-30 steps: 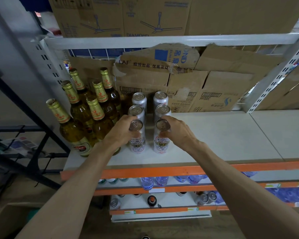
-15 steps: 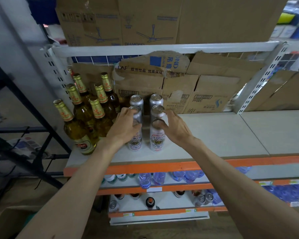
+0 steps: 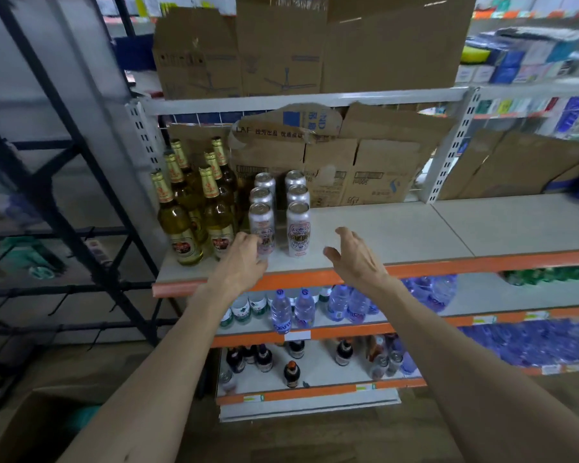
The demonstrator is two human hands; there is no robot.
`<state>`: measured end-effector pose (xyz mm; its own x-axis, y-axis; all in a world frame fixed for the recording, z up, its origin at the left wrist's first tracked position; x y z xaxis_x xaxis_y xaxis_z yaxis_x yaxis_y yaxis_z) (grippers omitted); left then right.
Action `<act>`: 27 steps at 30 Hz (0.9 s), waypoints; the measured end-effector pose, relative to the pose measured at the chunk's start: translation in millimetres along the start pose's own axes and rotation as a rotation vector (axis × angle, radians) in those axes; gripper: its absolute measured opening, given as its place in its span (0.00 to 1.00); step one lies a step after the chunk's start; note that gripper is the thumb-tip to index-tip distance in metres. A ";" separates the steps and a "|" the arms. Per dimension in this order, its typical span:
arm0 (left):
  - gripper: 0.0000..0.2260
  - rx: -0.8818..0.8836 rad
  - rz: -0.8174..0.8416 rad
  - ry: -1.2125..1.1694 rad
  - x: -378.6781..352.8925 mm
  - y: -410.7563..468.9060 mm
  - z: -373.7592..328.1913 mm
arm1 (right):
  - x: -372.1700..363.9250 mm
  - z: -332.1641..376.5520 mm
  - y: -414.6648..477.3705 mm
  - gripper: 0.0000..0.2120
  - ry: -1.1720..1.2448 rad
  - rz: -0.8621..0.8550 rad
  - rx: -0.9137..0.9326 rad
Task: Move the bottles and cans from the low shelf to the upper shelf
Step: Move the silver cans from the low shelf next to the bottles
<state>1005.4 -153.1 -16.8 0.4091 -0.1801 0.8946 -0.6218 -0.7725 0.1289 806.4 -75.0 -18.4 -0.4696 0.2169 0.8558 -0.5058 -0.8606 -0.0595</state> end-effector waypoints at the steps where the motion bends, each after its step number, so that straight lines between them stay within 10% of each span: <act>1: 0.21 0.005 0.014 0.002 -4.0 -15.3 -0.8 | 0.0 -3.6 -15.3 0.25 -0.007 -0.001 -0.014; 27: 0.19 0.134 0.141 -0.029 -61.2 -211.0 12.5 | -72.4 -39.5 -183.5 0.20 -0.065 0.148 -0.010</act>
<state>1119.9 13.3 -104.1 0.3442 -0.3084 0.8868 -0.5808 -0.8121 -0.0570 904.6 85.4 -89.7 -0.4915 0.0576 0.8690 -0.4422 -0.8761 -0.1921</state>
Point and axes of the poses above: each hand's wrist, its own y-axis towards the middle knuckle, its own x-axis out of the back of the hand, z = x × y, the point moved 7 cm from there along y, towards the middle knuckle, and after that the axes turned 12 degrees about -x, right-handed, at the moved point
